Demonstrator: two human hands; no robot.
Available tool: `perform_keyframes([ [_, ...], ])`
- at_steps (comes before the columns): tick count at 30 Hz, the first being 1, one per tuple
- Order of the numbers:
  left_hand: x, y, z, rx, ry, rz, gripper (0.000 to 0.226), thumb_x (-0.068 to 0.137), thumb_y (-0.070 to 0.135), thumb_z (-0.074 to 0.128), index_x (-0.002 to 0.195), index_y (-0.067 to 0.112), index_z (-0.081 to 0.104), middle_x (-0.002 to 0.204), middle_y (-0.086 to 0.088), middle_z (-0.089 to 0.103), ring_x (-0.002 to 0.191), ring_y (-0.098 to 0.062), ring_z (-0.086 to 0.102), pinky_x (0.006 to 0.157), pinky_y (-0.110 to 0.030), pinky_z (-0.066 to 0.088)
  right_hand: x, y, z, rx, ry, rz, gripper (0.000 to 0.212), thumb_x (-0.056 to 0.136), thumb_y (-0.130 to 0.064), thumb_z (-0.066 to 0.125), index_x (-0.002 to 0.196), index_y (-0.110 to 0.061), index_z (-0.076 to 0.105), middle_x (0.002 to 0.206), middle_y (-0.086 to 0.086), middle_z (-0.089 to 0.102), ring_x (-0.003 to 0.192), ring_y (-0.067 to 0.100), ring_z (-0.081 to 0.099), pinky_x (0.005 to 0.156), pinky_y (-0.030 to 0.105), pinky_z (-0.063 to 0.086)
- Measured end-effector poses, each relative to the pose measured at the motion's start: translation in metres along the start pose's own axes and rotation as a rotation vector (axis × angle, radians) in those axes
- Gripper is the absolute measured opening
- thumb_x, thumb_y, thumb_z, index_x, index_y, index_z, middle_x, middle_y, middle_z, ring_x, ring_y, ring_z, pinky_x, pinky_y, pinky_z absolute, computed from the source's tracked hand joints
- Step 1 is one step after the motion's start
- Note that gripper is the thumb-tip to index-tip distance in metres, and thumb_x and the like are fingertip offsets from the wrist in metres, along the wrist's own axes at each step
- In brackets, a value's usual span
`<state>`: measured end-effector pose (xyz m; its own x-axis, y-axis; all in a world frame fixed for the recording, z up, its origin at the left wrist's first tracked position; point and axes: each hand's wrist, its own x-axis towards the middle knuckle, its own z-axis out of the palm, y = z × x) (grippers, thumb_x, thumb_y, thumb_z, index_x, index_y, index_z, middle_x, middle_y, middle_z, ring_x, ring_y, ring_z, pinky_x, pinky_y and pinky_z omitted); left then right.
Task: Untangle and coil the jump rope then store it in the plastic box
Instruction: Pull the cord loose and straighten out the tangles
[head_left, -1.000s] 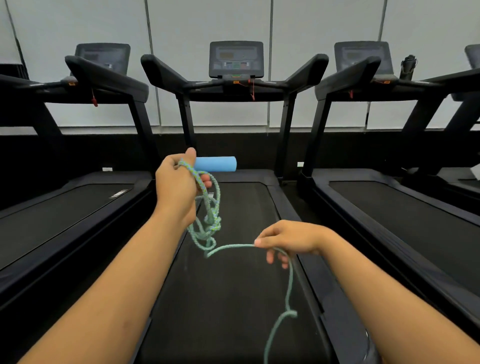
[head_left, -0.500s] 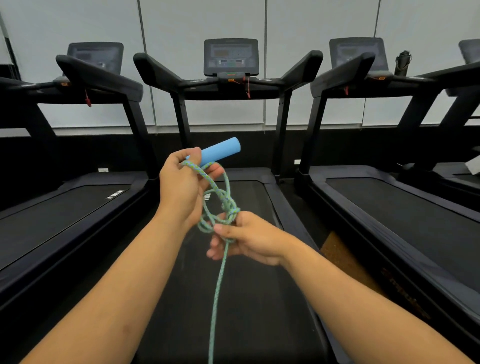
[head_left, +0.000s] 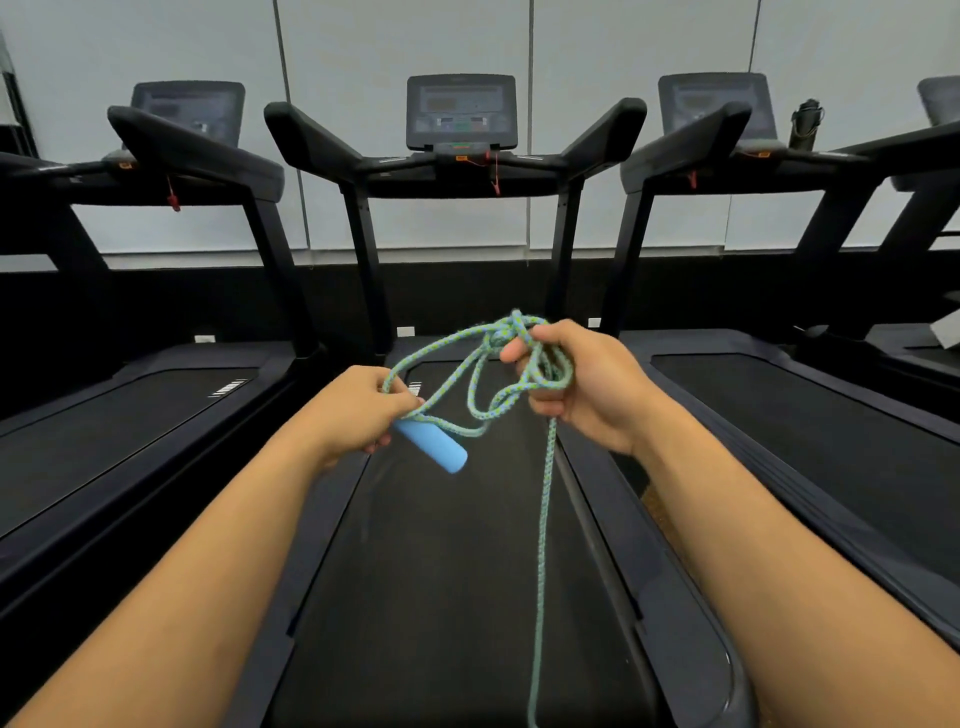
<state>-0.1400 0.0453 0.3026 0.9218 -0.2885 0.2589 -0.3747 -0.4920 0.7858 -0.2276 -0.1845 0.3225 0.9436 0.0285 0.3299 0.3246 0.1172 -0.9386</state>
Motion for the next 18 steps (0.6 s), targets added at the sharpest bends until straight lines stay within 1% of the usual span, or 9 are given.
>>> perform_keyframes([
  [2, -0.006, 0.008, 0.0, -0.063, -0.073, 0.019, 0.014, 0.097, 0.015, 0.065, 0.084, 0.011, 0.062, 0.069, -0.005, 0.062, 0.061, -0.019, 0.055, 0.051, -0.026, 0.043, -0.003, -0.007, -0.003, -0.105, 0.03, -0.02, 0.044, 0.105, -0.018, 0.04, 0.081, -0.003, 0.074, 0.077, 0.016, 0.053, 0.056, 0.014, 0.03, 0.055, 0.033, 0.019],
  [3, -0.008, 0.013, 0.0, -0.175, -0.101, 0.015, 0.017, 0.098, 0.017, 0.065, 0.082, 0.014, 0.061, 0.073, -0.003, 0.066, 0.068, -0.02, 0.059, 0.058, -0.029, 0.049, -0.004, -0.009, -0.004, -0.143, 0.043, -0.021, 0.042, 0.104, -0.016, 0.038, 0.085, 0.0, 0.072, 0.07, 0.009, 0.058, 0.057, 0.015, 0.031, 0.055, 0.033, 0.02],
  [5, -0.011, 0.023, 0.002, -0.51, -0.123, -0.029, 0.02, 0.099, 0.019, 0.063, 0.08, 0.019, 0.058, 0.094, -0.011, 0.067, 0.089, -0.028, 0.063, 0.081, -0.044, 0.059, -0.004, -0.011, -0.007, -0.171, 0.053, -0.011, 0.039, 0.103, -0.013, 0.036, 0.09, 0.003, 0.069, 0.059, -0.003, 0.058, 0.056, 0.014, 0.032, 0.054, 0.032, 0.021],
  [7, -0.014, 0.033, 0.004, -0.851, -0.102, -0.074, 0.017, 0.101, 0.016, 0.058, 0.084, 0.017, 0.055, 0.103, -0.02, 0.061, 0.102, -0.038, 0.065, 0.096, -0.059, 0.057, -0.004, -0.009, -0.01, -0.175, 0.054, 0.002, 0.039, 0.101, -0.013, 0.036, 0.088, -0.001, 0.071, 0.059, -0.001, 0.05, 0.054, 0.014, 0.033, 0.052, 0.03, 0.022],
  [10, -0.02, 0.045, 0.009, -1.166, -0.054, -0.099, 0.011, 0.101, 0.01, 0.052, 0.09, 0.009, 0.054, 0.098, -0.023, 0.065, 0.094, -0.04, 0.072, 0.086, -0.054, 0.062, -0.002, -0.003, -0.012, -0.217, 0.06, 0.003, 0.034, 0.098, -0.012, 0.04, 0.085, -0.01, 0.07, 0.064, 0.0, 0.046, 0.054, 0.012, 0.034, 0.048, 0.026, 0.025],
  [12, -0.022, 0.05, 0.012, -1.271, -0.031, -0.134, 0.013, 0.101, 0.007, 0.052, 0.088, 0.007, 0.052, 0.089, -0.019, 0.064, 0.071, -0.031, 0.074, 0.073, -0.045, 0.066, 0.001, 0.002, -0.012, -0.235, 0.075, 0.004, 0.032, 0.097, -0.012, 0.041, 0.083, -0.012, 0.069, 0.067, 0.001, 0.044, 0.053, 0.011, 0.034, 0.047, 0.026, 0.026],
  [13, -0.022, 0.05, 0.013, -1.275, -0.017, -0.168, 0.016, 0.1, 0.007, 0.054, 0.084, 0.008, 0.051, 0.082, -0.015, 0.06, 0.056, -0.026, 0.069, 0.062, -0.04, 0.066, 0.002, 0.004, -0.012, -0.228, 0.087, 0.005, 0.031, 0.097, -0.012, 0.041, 0.083, -0.012, 0.069, 0.067, 0.003, 0.043, 0.052, 0.012, 0.033, 0.047, 0.026, 0.025],
  [15, -0.02, 0.048, 0.013, -1.175, -0.032, -0.21, 0.024, 0.097, 0.013, 0.061, 0.076, 0.013, 0.048, 0.075, -0.007, 0.049, 0.04, -0.018, 0.049, 0.044, -0.029, 0.054, 0.004, 0.006, -0.014, -0.186, 0.125, 0.008, 0.03, 0.098, -0.012, 0.041, 0.084, -0.01, 0.068, 0.067, 0.005, 0.039, 0.049, 0.012, 0.032, 0.045, 0.026, 0.024],
  [18, -0.022, 0.039, 0.006, -0.935, -0.145, -0.199, 0.027, 0.089, 0.032, 0.074, 0.085, 0.015, 0.054, 0.069, -0.006, 0.049, 0.043, -0.02, 0.04, 0.048, -0.028, 0.044, 0.008, 0.003, -0.022, -0.068, 0.225, -0.002, 0.029, 0.099, -0.01, 0.04, 0.085, -0.008, 0.065, 0.066, 0.005, 0.039, 0.046, 0.011, 0.032, 0.043, 0.024, 0.02],
])
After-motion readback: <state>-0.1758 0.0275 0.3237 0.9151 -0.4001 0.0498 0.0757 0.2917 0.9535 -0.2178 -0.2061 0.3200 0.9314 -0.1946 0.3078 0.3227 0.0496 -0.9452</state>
